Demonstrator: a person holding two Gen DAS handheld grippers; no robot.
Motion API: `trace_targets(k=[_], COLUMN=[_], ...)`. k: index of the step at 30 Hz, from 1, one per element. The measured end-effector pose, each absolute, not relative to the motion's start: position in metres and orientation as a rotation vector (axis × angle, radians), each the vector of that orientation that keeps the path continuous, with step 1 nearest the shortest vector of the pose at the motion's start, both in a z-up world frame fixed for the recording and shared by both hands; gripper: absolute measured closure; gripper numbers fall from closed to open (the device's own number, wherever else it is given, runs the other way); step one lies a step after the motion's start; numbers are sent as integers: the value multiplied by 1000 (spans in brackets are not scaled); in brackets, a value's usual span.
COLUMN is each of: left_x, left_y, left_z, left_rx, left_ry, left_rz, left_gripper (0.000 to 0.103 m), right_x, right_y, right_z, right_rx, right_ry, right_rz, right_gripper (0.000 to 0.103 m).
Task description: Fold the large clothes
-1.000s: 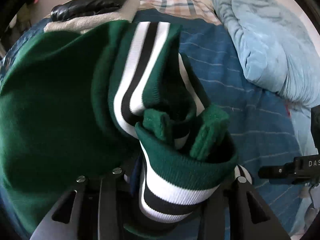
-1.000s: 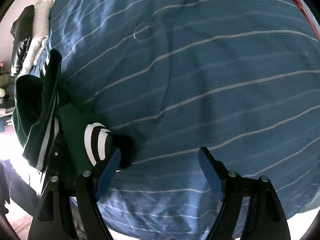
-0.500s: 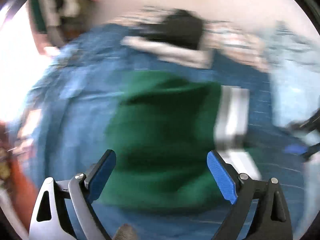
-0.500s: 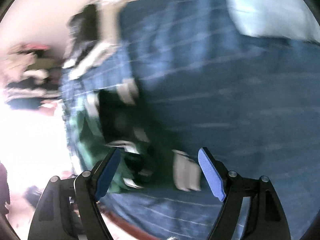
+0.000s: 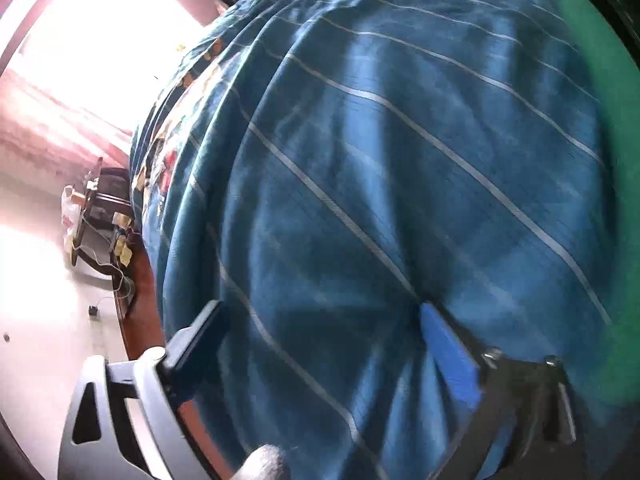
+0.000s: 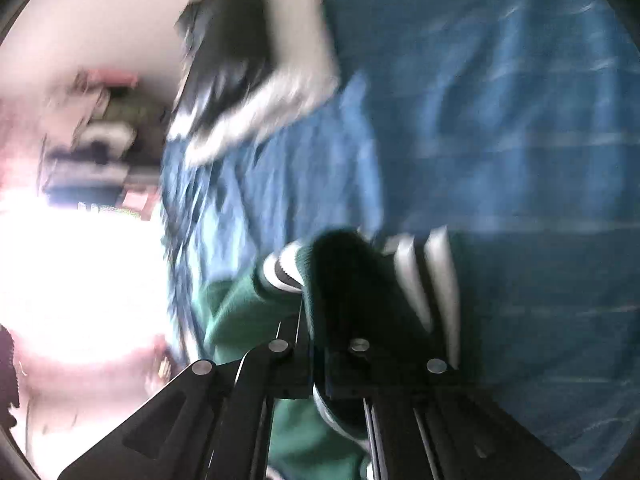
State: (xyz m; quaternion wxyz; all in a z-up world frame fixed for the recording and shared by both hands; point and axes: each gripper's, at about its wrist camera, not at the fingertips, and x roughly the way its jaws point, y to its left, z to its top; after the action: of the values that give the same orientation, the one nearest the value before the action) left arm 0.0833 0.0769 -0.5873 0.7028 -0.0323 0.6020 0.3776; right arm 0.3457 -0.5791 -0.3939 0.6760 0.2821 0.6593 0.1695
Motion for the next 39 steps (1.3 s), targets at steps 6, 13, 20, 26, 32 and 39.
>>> trace_targets(k=[6,13,20,26,32,39], left_x=[81,86,93,88,134,249], left_y=[84,89,94,100,73,33], left_z=[-586,-588,-581,-530,-460,-456], left_rx=[-203,-227,-199,-269,-210,-102], left_ry=[1246,1302,1366,1296,1128,1062], left_rz=[845,843,807,831,747,540], left_gripper=[0,0,0,0,0,0], right_x=[333,229,186,165,180,230], right_y=[-601,-614,-616,-655,-645,-651], right_z=[-419,-404,-387,-402,-450,-382], right_rx=[686,599,594,582,531,597], right_ry=[1637,1719,1632,1657,1817,1525], right_rz=[362,439,356,189,151,277], right_gripper=[59,30,98,98,87,32])
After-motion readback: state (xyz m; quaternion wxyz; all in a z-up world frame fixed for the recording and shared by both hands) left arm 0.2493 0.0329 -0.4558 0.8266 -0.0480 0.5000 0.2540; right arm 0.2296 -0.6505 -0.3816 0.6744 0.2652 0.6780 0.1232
